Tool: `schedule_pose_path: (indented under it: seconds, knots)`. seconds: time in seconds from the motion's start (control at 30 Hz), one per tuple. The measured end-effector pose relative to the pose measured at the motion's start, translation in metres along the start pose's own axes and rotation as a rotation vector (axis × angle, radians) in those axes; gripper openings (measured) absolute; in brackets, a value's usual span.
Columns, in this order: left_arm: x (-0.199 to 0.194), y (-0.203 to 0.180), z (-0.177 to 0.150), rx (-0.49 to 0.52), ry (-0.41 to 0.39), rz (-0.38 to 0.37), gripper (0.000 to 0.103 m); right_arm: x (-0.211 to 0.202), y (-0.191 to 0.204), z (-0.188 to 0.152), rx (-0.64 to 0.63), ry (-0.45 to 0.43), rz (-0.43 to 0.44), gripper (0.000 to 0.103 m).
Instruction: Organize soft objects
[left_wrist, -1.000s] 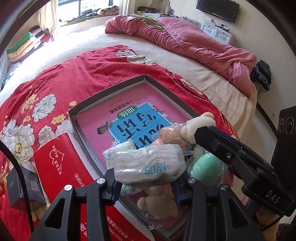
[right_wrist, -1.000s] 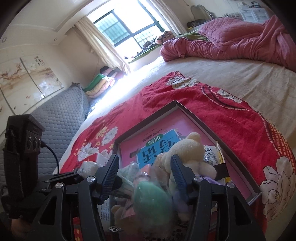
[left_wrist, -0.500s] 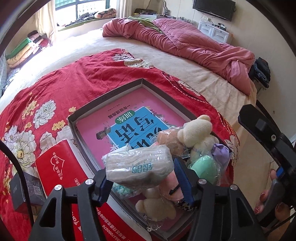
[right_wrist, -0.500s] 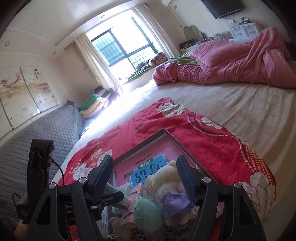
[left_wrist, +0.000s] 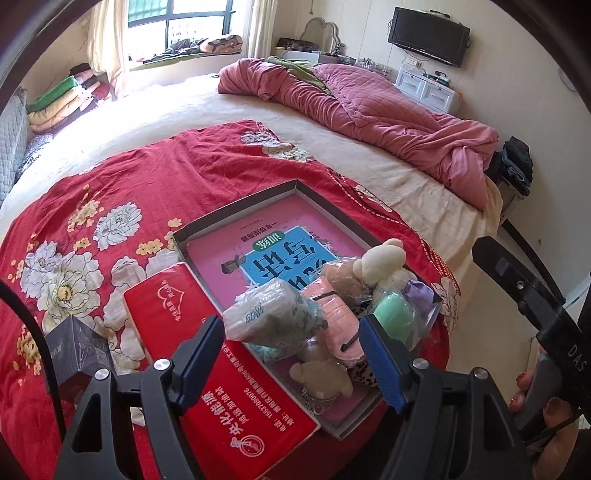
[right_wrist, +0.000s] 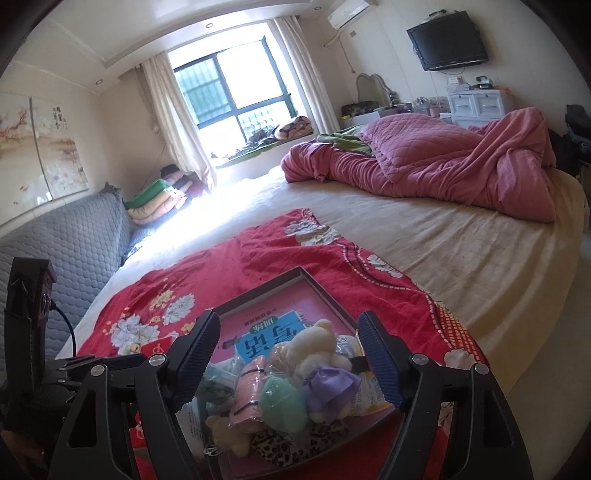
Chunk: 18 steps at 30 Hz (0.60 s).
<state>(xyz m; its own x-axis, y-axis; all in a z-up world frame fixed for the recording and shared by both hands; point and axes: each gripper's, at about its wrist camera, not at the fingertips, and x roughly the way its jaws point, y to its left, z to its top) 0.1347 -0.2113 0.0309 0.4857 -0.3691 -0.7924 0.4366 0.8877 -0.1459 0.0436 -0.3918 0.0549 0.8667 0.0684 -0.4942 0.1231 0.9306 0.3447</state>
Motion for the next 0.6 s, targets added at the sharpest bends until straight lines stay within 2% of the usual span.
schedule_pose_path:
  seconds: [0.2, 0.37, 0.5, 0.6]
  knots:
    - [-0.025, 0.008, -0.012, -0.002, -0.031, 0.019, 0.075, -0.015, 0.019, -0.003, -0.022, 0.018, 0.007, 0.078]
    - [-0.043, 0.011, -0.027, -0.011, -0.042, 0.032, 0.076, -0.032, 0.042, -0.011, -0.029, 0.053, -0.035, 0.078]
    - [-0.061, 0.014, -0.037, -0.015, -0.083, 0.063, 0.077, -0.047, 0.055, -0.022, -0.017, 0.081, -0.103, 0.079]
    - [-0.074, 0.016, -0.044, -0.028, -0.1, 0.061, 0.079, -0.061, 0.063, -0.031, -0.044, 0.066, -0.195, 0.079]
